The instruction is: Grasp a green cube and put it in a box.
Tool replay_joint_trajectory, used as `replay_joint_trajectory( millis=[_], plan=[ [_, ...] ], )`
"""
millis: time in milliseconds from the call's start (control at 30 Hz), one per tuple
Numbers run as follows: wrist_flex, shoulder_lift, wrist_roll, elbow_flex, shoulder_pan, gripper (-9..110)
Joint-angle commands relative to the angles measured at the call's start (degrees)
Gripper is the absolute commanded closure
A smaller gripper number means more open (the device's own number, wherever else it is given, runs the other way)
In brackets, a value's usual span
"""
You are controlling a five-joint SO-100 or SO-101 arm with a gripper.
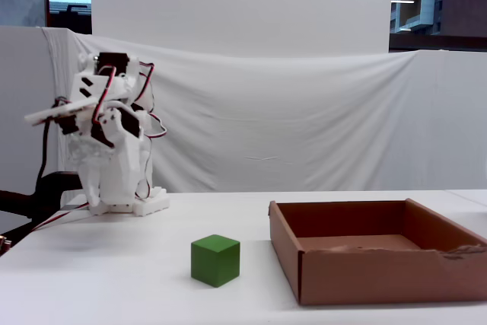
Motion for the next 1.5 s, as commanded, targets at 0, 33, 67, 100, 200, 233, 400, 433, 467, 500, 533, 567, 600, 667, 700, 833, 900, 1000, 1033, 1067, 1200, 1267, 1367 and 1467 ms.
replay_joint_trajectory(
  millis=[0,33,67,100,200,233,400,433,467,500,533,567,600,667,700,833,900,1000,1033,1067,1200,1267,1367,1467],
  plan=[
    [-2.55,-5.89,0.18,-7.21,-1.67,80],
    [-3.96,-8.35,0.18,-8.61,-2.02,80],
    [-5.45,-11.16,0.62,-10.20,-2.37,80],
    [-7.21,-13.97,2.20,-11.78,-2.64,80],
    [-11.25,-23.20,7.38,-17.49,-2.72,80],
    [-11.95,-26.19,8.79,-19.51,-2.72,80],
    [-12.74,-39.81,10.46,-27.77,-5.45,80],
    [-13.01,-42.01,10.63,-29.09,-6.06,80],
    [-13.45,-44.12,10.99,-30.15,-6.59,80],
    [-13.89,-46.23,11.34,-31.11,-7.03,80],
    [-14.24,-48.43,11.87,-32.08,-7.56,80],
    [-14.41,-50.63,12.22,-33.13,-8.00,80],
    [-14.41,-52.73,12.57,-34.19,-8.44,80],
    [-14.77,-56.43,13.10,-36.12,-9.40,80],
    [-15.21,-57.92,13.45,-36.91,-9.93,80],
    [-17.23,-61.70,15.47,-38.85,-11.87,80],
    [-17.84,-63.37,16.87,-40.08,-12.39,80],
    [-17.93,-65.65,19.07,-42.45,-13.01,80],
    [-17.93,-66.36,19.69,-42.98,-13.10,79],
    [-17.93,-66.97,20.21,-43.51,-13.27,79],
    [-17.67,-70.49,20.83,-45.09,-14.77,79],
    [-17.67,-72.60,21.09,-46.05,-15.38,79],
    [-16.70,-76.20,21.53,-48.87,-16.26,79],
    [-15.12,-79.89,21.97,-52.65,-16.96,79]
  ],
)
